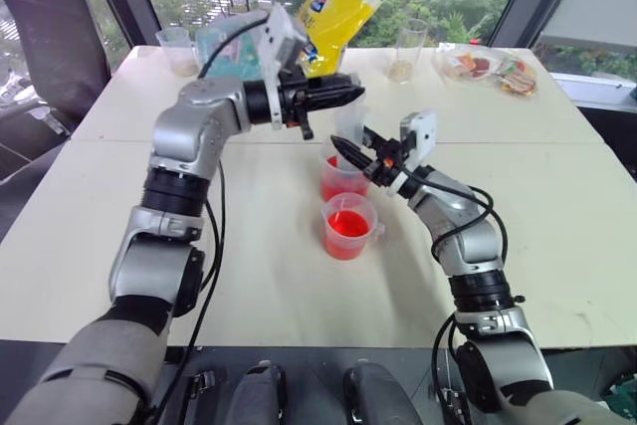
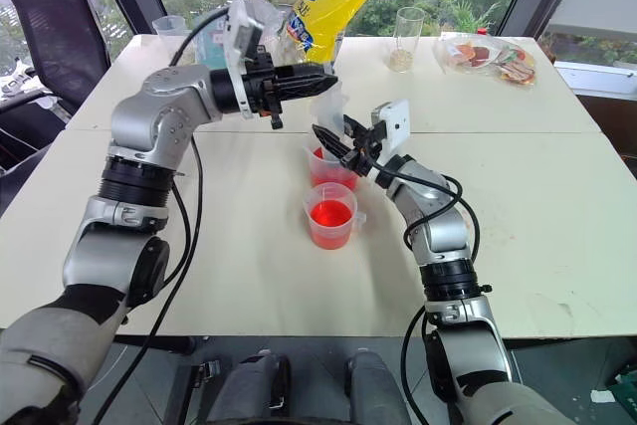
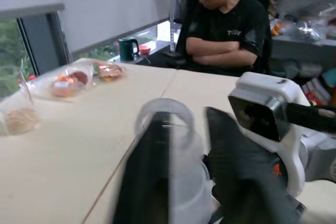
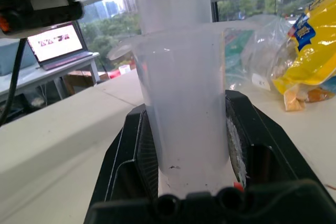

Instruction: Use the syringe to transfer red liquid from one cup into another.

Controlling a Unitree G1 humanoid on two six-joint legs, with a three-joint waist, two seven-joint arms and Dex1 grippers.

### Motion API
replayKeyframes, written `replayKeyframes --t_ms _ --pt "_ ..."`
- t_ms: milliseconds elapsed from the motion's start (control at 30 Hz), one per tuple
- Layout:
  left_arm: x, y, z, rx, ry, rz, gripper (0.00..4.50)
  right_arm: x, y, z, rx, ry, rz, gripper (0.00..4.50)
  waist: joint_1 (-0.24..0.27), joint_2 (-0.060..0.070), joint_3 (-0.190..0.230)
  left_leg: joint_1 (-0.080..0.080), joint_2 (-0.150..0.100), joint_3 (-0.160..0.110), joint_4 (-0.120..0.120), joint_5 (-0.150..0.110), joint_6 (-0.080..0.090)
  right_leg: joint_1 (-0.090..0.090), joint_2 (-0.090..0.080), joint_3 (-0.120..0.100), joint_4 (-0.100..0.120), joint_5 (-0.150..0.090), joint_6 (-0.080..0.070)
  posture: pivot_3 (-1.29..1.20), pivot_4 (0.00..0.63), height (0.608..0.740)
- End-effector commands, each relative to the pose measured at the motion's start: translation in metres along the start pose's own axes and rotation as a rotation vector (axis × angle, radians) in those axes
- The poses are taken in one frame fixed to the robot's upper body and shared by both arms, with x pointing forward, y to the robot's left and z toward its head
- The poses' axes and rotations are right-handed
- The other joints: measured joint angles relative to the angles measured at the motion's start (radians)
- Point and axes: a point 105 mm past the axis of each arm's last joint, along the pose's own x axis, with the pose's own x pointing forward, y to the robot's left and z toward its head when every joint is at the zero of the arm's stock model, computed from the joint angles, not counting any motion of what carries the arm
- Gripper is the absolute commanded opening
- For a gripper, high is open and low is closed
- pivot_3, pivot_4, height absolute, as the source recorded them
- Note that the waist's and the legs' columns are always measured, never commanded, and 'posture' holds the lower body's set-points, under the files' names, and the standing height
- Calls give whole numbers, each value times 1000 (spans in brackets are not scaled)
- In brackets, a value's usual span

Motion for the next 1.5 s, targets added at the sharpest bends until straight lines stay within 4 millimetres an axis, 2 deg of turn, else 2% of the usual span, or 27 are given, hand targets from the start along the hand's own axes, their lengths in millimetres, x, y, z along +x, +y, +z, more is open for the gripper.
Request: replayKeyframes --t_ms 33,133,167,400,567,667,767,867,967,1200,1500 --pt "-7 -6 25 76 -70 -11 2819 3 -1 9 -8 -9 21 1377 0 0 0 0 0 0 0 0 0 0 0 0 0 0 0 0 150 740" --pt "-15 -7 21 74 -53 3 4348 4 -4 13 -7 -19 15 1377 0 0 0 0 0 0 0 0 0 0 0 0 0 0 0 0 150 740" --pt "-18 -7 20 74 -46 9 4437 5 -6 15 -7 -24 13 1377 0 0 0 0 0 0 0 0 0 0 0 0 0 0 0 0 150 740" --pt "-46 -1 19 84 -25 90 4437 9 -12 34 -23 -65 7 1377 -2 0 0 0 0 0 0 0 0 0 0 0 0 0 0 0 150 740" --pt "-60 0 22 86 -22 128 4437 8 -15 72 -32 -139 21 1377 1 0 0 0 0 0 0 0 0 0 -1 0 0 0 0 0 150 740" --pt "-64 0 22 86 -13 141 4437 -1 -4 100 -12 -182 90 1377 4 0 0 0 0 0 0 0 0 0 -1 0 0 0 0 0 150 740" --pt "-67 -2 21 87 -3 144 4437 -18 19 112 12 -164 216 1377 4 0 0 -1 0 0 0 -1 1 0 -1 0 -1 0 0 0 150 740" --pt "-69 -3 20 88 5 141 4437 -32 38 108 30 -130 264 1377 5 0 0 -1 0 -1 0 -1 1 0 -1 0 -1 0 0 0 150 740" --pt "-68 -6 22 89 4 129 4437 -41 47 98 52 -99 266 1377 3 0 0 -1 0 -1 0 -1 1 0 -1 0 -1 0 0 0 150 740" --pt "-57 -15 27 81 -10 68 4437 -52 56 64 68 -33 220 1377 3 0 0 -1 0 -1 1 -1 1 0 -1 0 0 0 0 0 150 740" --pt "-44 -22 34 41 -63 13 4437 -54 61 53 62 -11 210 1377 4 0 0 -1 0 -1 1 -1 1 0 0 0 0 0 0 0 150 740"
